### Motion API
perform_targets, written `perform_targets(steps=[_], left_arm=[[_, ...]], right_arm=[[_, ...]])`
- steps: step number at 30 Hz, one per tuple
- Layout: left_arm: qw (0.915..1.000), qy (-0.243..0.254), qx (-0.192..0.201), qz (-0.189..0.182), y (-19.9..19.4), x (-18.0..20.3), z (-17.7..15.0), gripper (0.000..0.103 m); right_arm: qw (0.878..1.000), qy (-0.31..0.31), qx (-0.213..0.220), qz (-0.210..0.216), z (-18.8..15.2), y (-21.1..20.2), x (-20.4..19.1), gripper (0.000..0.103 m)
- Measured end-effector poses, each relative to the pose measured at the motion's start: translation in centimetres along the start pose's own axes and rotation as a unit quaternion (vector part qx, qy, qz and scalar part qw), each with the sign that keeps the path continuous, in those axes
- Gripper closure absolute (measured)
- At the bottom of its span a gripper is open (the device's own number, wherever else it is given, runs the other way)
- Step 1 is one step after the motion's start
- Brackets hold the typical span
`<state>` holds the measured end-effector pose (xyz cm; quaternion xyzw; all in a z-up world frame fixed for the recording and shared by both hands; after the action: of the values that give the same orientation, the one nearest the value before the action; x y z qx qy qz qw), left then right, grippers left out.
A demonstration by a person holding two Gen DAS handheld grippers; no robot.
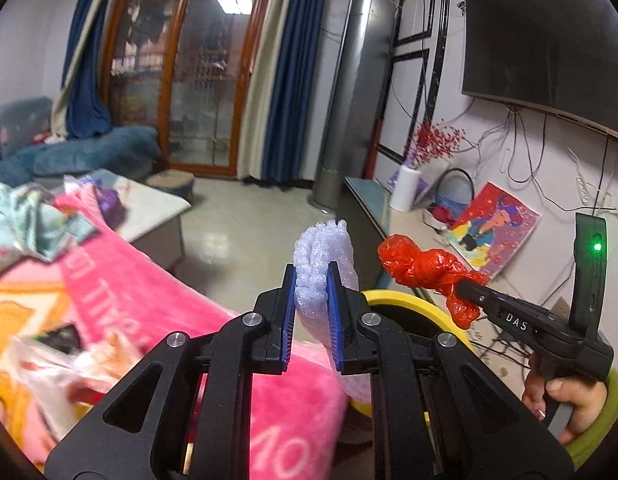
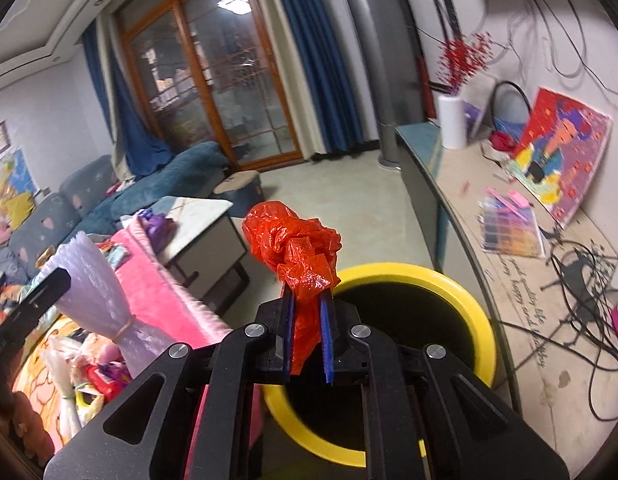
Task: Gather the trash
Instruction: 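Lift the white net and red bag and carry both over the yellow-rimmed bin, then open the left gripper over the bin while the right gripper releases the red bag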
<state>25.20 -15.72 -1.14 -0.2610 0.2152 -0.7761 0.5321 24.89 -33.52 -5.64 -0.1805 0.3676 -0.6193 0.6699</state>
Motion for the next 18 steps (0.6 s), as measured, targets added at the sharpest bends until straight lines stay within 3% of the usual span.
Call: perform_targets(steps=[10,17,18], left_arm=[[0.9983,0.023,-0.043,-0.031,5.5,4.3,-1.8,0.093],[0.9961,0.034,-0.064,-0.051,7.8,6.1,-3.0,0.091],[0.9956,0.032,-0.069,-0.055,8.1,6.2,-3.2,0.085]], right_arm=[[0.997,0.063,-0.042,-0.024,-1.6,1.7,6.4,0.092],[0.994,0.084,-0.07,-0.025,-2.6,3.3,8.2,0.09],[0.993,0.087,-0.075,-0.024,-2.8,3.6,8.3,0.087]])
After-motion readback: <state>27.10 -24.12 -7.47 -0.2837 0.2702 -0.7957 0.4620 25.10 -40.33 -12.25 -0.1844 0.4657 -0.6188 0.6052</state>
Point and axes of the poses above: each gripper's, at about its wrist camera, not at the fingertips, and y roughly the way its jaws point, x to its right, z to its top, the point moved 10 cm from there along y, roughly the way its jaws point, and after that the axes turned 12 degrees about -x, right-handed, at the moved point
